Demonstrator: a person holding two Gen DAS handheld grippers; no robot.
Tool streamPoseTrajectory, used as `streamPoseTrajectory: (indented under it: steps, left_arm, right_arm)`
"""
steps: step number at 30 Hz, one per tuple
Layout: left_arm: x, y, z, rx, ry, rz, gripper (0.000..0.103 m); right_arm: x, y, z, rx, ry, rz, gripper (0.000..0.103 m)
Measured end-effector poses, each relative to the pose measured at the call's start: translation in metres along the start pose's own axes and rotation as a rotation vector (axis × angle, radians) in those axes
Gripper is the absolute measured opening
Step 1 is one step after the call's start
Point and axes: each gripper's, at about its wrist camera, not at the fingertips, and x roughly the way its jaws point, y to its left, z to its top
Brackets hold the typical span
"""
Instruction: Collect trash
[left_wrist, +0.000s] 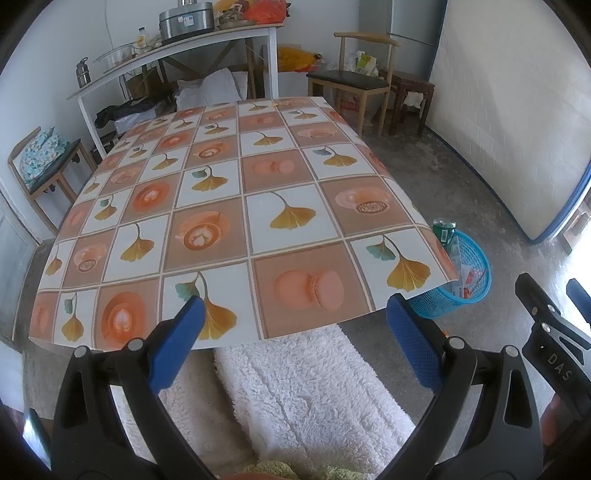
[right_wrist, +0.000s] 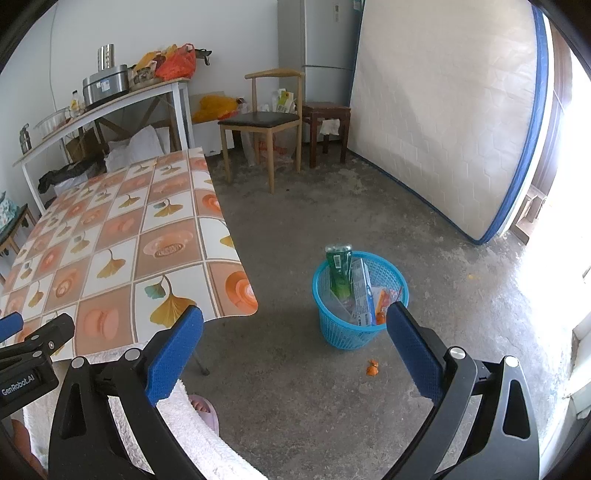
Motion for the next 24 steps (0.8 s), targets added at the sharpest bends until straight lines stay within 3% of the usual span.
streamPoseTrajectory:
  steps: [24]
  left_arm:
    - [0.003, 0.0007, -0.0016, 0.0, 0.006, -0.011, 0.094]
  right_arm:
    - [0.0003, 0.0006, 0.0006, -0.003, 0.0, -0.002, 0.097]
